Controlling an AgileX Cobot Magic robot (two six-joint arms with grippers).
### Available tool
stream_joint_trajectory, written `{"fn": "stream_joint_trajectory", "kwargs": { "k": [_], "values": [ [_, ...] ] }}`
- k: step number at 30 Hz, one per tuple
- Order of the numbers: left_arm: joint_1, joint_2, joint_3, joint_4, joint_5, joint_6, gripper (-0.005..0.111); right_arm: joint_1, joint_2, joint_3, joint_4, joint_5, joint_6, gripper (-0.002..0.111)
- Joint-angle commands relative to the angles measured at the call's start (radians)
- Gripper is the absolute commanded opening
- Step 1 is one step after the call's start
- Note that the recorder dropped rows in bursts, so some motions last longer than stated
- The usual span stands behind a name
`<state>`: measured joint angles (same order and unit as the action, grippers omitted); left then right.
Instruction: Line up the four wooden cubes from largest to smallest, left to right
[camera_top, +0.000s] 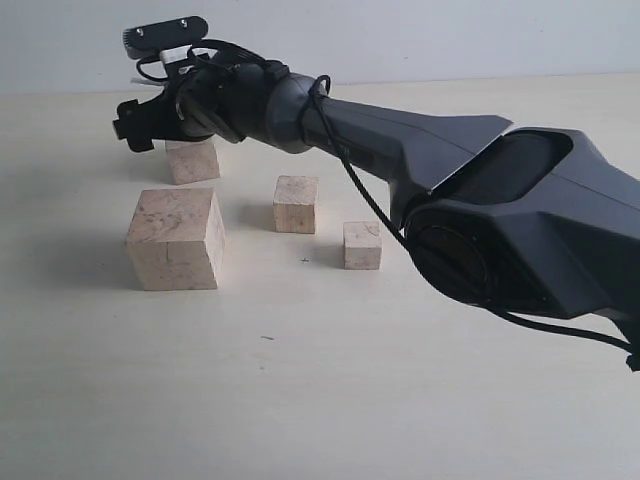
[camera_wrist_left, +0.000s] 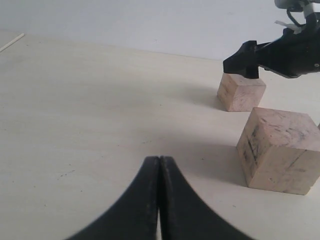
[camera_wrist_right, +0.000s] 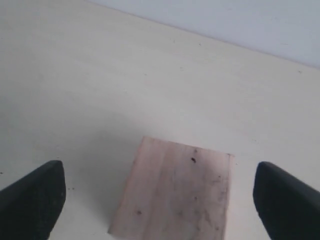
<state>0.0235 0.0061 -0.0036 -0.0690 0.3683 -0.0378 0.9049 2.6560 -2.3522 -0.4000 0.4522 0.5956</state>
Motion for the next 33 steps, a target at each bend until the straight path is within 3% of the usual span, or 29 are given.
{"fn": "stream_joint_trajectory", "kwargs": {
  "k": [1, 9, 12, 16, 20, 21, 26, 33],
  "values": [
    [-0.006, -0.006, 0.004, -0.003, -0.011, 0.001, 0.000, -0.011, 0.013, -0.009, -0.026, -0.010, 0.043, 0.094],
    [-0.006, -0.006, 0.004, -0.003, -0.011, 0.001, 0.000, -0.012, 0.041, -0.009, -0.007, -0.012, 0.043, 0.094],
    [-0.006, -0.006, 0.004, -0.003, -0.011, 0.001, 0.000, -0.012, 0.045, -0.009, -0.007, -0.012, 0.043, 0.086],
    [-0.006, -0.006, 0.004, -0.003, -0.011, 0.001, 0.000, -0.012, 0.042, -0.009, -0.007, 0.004, 0.043, 0.053],
    [-0.006, -0.006, 0.004, -0.003, -0.011, 0.001, 0.000, -0.012, 0.000, -0.009, -0.003, 0.070, -0.011, 0.004],
    [-0.006, -0.006, 0.004, -0.003, -0.011, 0.001, 0.000, -0.010, -0.016, -0.009, -0.003, 0.083, -0.035, 0.001],
    [-0.006, -0.006, 0.004, -0.003, -0.011, 0.001, 0.000, -0.010, -0.135, -0.009, 0.025, 0.188, -0.213, 0.000],
    [-0.006, -0.006, 0.004, -0.003, -0.011, 0.001, 0.000, -0.012, -0.303, -0.009, 0.277, 0.352, -0.571, 0.000]
  ]
}}
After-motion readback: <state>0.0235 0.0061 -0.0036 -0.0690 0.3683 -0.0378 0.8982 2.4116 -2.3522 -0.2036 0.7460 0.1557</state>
